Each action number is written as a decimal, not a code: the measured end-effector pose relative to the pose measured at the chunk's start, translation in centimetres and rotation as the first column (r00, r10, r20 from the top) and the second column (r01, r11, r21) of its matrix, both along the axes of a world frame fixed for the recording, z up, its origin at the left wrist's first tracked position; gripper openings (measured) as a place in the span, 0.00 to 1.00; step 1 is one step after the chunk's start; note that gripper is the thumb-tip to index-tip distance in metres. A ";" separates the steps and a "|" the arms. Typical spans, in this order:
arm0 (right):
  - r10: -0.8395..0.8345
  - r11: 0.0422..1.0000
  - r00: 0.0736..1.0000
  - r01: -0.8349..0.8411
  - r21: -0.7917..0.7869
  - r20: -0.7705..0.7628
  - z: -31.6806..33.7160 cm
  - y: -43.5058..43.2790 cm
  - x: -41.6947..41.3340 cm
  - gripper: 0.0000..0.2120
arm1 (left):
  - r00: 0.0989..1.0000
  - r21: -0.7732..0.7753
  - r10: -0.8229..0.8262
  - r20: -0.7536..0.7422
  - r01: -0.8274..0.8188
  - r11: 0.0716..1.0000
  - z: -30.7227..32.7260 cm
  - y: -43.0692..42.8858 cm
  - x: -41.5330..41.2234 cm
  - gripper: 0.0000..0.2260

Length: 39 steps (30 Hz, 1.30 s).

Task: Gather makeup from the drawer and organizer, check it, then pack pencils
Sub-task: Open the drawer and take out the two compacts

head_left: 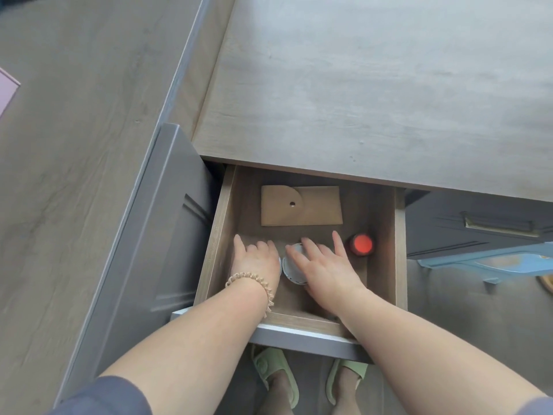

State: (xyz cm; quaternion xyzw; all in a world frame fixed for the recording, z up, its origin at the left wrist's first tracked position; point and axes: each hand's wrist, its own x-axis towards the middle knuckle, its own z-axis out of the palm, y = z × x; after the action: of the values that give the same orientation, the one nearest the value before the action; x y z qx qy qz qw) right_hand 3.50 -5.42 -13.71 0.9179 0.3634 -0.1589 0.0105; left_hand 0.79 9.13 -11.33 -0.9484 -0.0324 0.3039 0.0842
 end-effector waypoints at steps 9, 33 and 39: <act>-0.121 0.982 0.977 0.093 0.163 0.173 6.5 -2.9 0.9 0.38 | 0.944 -0.206 0.135 0.300 -0.074 0.976 6.2 -0.1 -0.4 0.37; -0.438 0.865 0.848 0.307 0.397 0.298 18.4 -43.0 21.9 0.37 | 0.737 -0.517 0.274 0.618 0.118 0.848 16.2 -39.4 22.7 0.36; -0.450 0.874 0.864 0.374 0.311 0.226 17.0 -52.1 27.4 0.34 | 0.772 -0.507 0.284 0.569 0.058 0.860 14.4 -48.2 27.8 0.36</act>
State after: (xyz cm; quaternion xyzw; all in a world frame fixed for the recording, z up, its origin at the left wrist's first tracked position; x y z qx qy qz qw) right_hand 30.88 -57.47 3.31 0.9812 0.1689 0.0277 -0.0894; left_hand 28.60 -39.08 3.07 -0.9793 -0.0384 -0.0262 -0.1971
